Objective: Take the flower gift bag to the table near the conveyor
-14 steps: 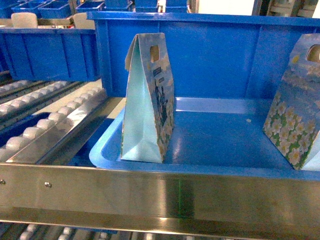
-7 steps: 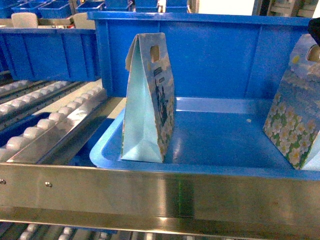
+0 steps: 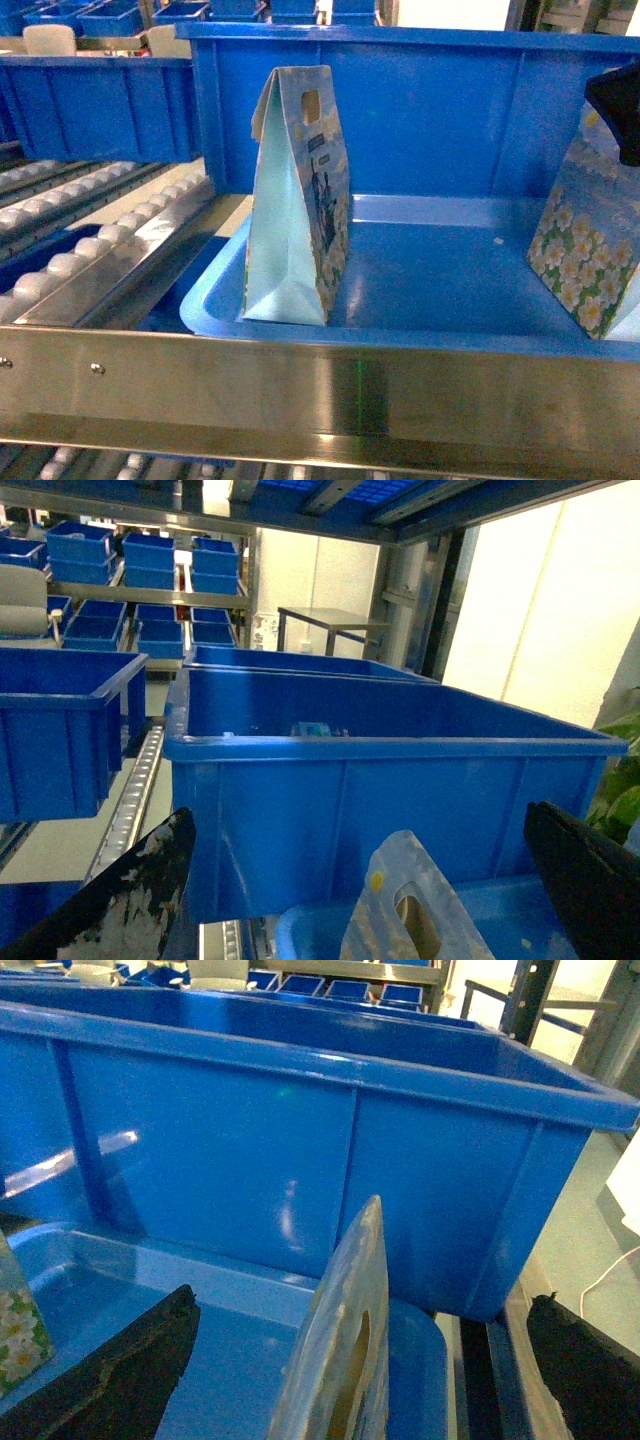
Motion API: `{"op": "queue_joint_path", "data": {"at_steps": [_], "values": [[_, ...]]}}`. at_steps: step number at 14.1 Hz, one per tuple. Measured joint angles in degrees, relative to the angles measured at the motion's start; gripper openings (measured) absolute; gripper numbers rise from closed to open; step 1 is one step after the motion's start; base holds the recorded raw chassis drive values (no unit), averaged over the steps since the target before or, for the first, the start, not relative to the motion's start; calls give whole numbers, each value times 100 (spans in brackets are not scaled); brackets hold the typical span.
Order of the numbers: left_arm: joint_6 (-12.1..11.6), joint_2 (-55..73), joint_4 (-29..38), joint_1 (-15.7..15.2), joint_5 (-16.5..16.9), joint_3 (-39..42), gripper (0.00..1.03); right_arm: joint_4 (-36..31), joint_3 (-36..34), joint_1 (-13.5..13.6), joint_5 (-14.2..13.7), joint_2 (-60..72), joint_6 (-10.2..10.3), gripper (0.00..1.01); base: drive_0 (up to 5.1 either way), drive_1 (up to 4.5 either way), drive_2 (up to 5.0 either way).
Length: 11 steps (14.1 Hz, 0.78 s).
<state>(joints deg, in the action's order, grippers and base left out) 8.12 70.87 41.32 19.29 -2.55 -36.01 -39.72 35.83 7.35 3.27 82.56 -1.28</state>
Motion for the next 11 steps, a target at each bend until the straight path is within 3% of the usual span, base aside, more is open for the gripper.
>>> {"op": "queue_joint_path", "data": {"at_steps": [4,5,9,11], "values": [[0,0,0,0,2,0,98,39,0,-68,17,74,37,98,0,0,0],[0,0,2,0,2,0,98,59,0,-68,42,74,61,90,0,0,0],[0,0,0,0,2,0,98,96,-42,-144,103,61,177,29,0,0,0],[0,0,2,0,2,0,98,26,-146,-144,105,11,210,5,0,0,0]]}}
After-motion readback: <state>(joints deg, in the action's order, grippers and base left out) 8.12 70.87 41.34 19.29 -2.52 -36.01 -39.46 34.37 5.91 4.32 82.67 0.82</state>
